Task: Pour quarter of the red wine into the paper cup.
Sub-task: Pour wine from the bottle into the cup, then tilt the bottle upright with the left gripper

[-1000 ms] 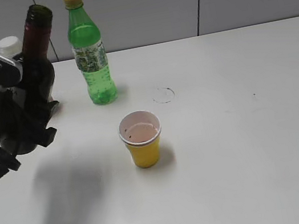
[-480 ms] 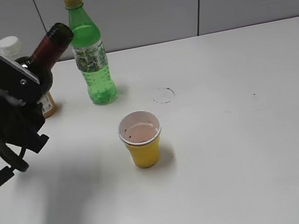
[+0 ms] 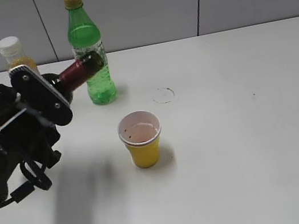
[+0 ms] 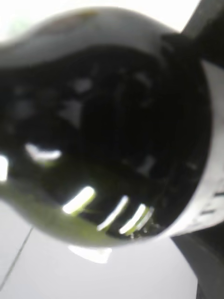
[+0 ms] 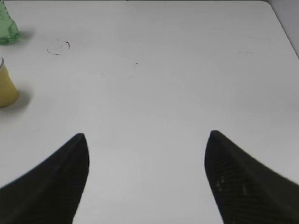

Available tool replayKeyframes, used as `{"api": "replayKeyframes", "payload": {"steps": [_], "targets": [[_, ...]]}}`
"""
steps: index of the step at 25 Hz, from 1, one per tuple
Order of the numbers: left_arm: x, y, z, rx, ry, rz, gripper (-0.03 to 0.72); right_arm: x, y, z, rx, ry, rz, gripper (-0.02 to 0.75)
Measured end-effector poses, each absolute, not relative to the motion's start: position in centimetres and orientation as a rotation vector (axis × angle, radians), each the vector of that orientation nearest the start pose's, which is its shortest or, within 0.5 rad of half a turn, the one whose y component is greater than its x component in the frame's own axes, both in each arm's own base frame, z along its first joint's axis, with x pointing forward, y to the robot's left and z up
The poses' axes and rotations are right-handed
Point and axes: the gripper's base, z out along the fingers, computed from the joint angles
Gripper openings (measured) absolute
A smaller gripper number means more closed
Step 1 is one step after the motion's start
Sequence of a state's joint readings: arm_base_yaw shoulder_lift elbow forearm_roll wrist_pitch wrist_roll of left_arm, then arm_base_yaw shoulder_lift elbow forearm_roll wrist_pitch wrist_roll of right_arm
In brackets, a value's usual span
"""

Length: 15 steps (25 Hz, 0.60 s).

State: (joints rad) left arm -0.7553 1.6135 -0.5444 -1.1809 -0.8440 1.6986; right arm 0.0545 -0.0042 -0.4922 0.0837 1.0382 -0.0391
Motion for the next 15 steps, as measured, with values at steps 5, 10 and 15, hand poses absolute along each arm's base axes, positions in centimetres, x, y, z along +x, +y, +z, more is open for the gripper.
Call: {"api": "replayKeyframes", "payload": {"steps": [5,10,15], "targets": [[23.2,-14.0,15.8,1.068,1.793,0.863,0.545,-0.4,0.6,27.7,-0.097,2.022,0.11,0.583],[23.4,-14.0,14.8,1.101,1.773,0.954,0.545,-0.4,0.6,27.7,-0.097,2.022,0.11,0.583],[23.6,-14.0,13.9,1.181,1.745,1.012,0.545,-0.4,0.6,27.7,-0.097,2.022,0.11,0.582]]}}
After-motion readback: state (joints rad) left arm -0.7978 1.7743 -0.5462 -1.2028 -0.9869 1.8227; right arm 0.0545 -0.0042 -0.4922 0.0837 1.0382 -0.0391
